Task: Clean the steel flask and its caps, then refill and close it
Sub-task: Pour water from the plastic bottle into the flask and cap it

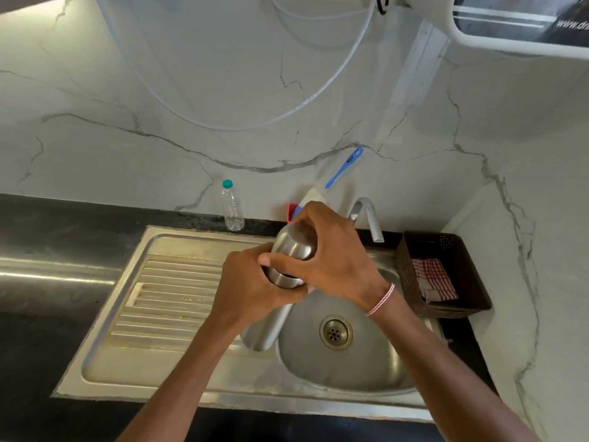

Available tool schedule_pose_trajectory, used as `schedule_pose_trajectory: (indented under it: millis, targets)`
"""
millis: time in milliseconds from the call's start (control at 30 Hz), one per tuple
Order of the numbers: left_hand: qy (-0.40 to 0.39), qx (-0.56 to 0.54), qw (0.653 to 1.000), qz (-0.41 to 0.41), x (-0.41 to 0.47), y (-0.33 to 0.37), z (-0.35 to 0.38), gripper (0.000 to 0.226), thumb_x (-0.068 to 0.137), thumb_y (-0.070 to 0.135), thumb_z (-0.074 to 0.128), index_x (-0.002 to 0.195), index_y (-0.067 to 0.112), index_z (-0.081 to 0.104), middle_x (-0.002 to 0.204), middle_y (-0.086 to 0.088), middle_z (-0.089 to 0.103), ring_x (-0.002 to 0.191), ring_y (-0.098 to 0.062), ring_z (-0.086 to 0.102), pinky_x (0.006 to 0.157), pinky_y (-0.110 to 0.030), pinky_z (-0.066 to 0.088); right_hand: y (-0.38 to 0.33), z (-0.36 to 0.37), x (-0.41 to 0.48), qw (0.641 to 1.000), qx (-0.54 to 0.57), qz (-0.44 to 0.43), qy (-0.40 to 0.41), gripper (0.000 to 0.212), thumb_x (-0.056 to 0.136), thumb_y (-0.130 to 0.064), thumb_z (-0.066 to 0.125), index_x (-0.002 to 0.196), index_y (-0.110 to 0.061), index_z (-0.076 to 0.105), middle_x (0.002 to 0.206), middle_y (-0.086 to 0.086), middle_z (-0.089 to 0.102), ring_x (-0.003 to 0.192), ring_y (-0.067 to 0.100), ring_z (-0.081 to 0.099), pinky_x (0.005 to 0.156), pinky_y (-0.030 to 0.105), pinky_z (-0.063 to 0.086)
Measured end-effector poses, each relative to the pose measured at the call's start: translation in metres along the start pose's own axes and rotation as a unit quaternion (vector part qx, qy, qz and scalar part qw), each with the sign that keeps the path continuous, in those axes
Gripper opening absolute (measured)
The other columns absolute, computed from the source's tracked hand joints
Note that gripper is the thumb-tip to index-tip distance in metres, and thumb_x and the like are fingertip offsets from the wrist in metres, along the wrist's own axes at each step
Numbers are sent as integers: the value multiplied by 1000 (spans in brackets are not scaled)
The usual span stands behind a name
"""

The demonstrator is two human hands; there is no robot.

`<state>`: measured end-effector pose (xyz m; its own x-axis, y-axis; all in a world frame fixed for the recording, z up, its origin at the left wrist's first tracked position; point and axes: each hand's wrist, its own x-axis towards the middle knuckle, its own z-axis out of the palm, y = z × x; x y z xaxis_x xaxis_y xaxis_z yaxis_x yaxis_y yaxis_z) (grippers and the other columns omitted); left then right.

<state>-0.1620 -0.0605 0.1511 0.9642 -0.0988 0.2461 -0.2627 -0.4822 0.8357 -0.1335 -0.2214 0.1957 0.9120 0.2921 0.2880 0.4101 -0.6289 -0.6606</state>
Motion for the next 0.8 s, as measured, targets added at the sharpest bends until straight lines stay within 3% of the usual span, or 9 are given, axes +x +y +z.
schedule_pose_trajectory:
  millis: [100, 200, 300, 367, 433, 500, 567, 700, 800]
  targets:
    - [-52, -53, 997, -1, 3, -4, -7, 38, 58, 49, 90, 87, 29, 75, 76, 9, 76, 71, -13, 75, 64, -34, 60, 7, -13, 5, 950, 264, -39, -165, 83, 67, -8, 95, 135, -7, 49, 131, 9, 62, 121, 25, 63, 107, 51, 49]
    - [-99, -126, 987, -10, 2, -3, -6, 49, 56, 38, 93, 101, 37, 73, 93, 3, 79, 89, -16, 77, 77, -33, 63, 3, -8, 5, 914, 347, -67, -198, 67, 71, 19, 81, 129, 9, 49, 111, 29, 67, 106, 44, 67, 101, 60, 51]
    - [-54, -115, 991, -41, -3, -3, 3, 39, 56, 36, 94, 86, 24, 73, 78, 6, 78, 73, -9, 76, 64, -21, 57, -3, 3, 3, 928, 357, -21, -104, 33, 75, 20, 76, 102, 8, 62, 89, 26, 69, 86, 42, 68, 93, 59, 55]
    - [8, -52, 998, -47, -7, -1, 11, 37, 55, 26, 98, 72, 31, 66, 64, 18, 71, 59, -1, 69, 54, -11, 46, -6, 15, -2, 947, 320, 31, -10, 27, 73, 13, 79, 92, -2, 68, 86, 11, 71, 82, 29, 69, 85, 47, 59]
    - [45, -26, 998, -47, -10, 4, 19, 49, 54, 20, 100, 69, 38, 57, 61, 30, 65, 57, 5, 64, 51, -8, 42, -10, 26, -6, 960, 267, 64, 60, 24, 71, 5, 79, 86, -12, 70, 83, -1, 71, 80, 17, 68, 81, 43, 59]
    - [47, -36, 998, -35, -13, 1, 24, 54, 53, 21, 101, 72, 40, 55, 61, 34, 63, 57, 8, 62, 51, -7, 40, -14, 30, -10, 964, 246, 62, 75, 23, 69, 2, 79, 82, -15, 71, 81, -5, 70, 78, 15, 67, 80, 42, 58]
    - [30, -79, 996, -20, -13, -6, 20, 47, 52, 31, 98, 79, 39, 60, 66, 25, 68, 58, 3, 62, 54, -8, 42, -15, 24, -10, 960, 266, 50, 65, 23, 68, 5, 79, 81, -12, 70, 79, -2, 70, 76, 19, 67, 79, 40, 58]
    - [-130, -181, 973, -60, -17, -19, 13, 70, 57, 37, 95, 119, 26, 64, 105, 7, 77, 99, -14, 74, 81, -25, 59, -16, 0, -1, 936, 350, -2, 28, 22, 70, 18, 76, 82, 2, 67, 81, 18, 69, 80, 39, 67, 79, 48, 55]
    - [-126, -177, 973, -82, -20, -28, 21, 57, 62, 35, 94, 110, 14, 70, 99, -8, 78, 92, -26, 76, 83, -50, 62, -13, -6, 9, 930, 365, -39, -13, 22, 72, 22, 74, 82, 5, 64, 82, 20, 68, 79, 44, 67, 79, 51, 56]
